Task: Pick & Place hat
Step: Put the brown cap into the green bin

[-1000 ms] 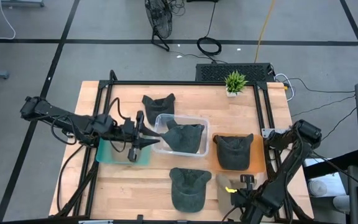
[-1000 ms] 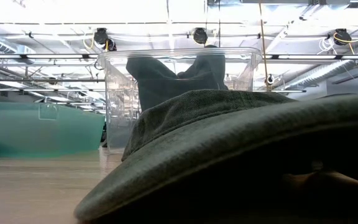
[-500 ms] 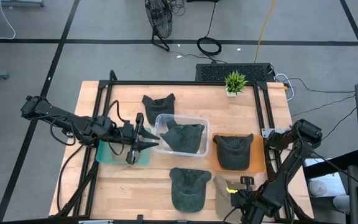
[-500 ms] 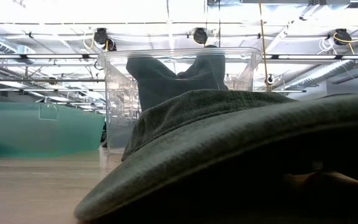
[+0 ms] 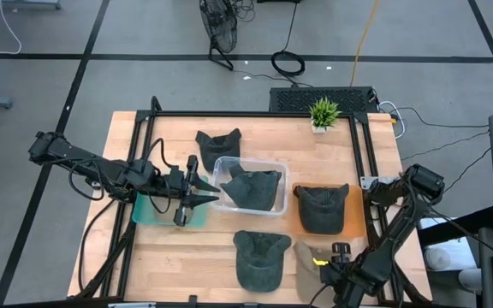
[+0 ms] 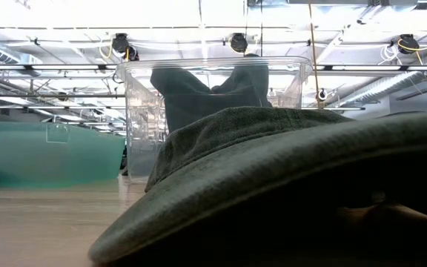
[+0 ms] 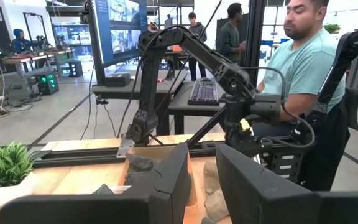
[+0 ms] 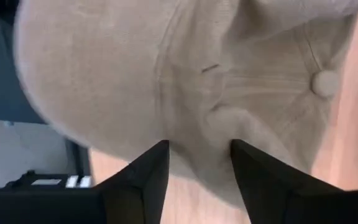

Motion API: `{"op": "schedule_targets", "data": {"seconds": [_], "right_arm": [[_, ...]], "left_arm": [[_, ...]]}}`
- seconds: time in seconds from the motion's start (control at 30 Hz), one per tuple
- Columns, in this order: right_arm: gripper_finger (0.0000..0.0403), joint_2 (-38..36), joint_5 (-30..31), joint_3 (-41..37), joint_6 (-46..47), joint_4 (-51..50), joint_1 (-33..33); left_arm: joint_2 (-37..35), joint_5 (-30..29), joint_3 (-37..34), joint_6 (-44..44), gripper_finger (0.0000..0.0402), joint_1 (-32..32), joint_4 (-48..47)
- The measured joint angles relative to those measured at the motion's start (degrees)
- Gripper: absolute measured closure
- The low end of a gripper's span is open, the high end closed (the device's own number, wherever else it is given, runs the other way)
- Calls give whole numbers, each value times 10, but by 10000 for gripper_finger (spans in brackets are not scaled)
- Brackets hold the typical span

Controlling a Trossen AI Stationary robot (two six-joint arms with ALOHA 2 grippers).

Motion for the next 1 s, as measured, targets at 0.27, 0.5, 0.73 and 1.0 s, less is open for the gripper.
{"op": "schedule_targets", "data": {"seconds": [0.27,0.5,0.73,1.0], "right_arm": [[298,-5,-20,-33,-2,58,-1],[393,-53,-3,-34,5,40,-1],[401,-83,40,12,-4,-14,-1],[402,-38,63,151,-74,-129,-20]], "left_arm": [[0,0,0,1,309,0,0],[0,0,0,1,309,0,0],[0,0,0,-4,309,0,7],[0,-1,0,4,309,-17,13]]}}
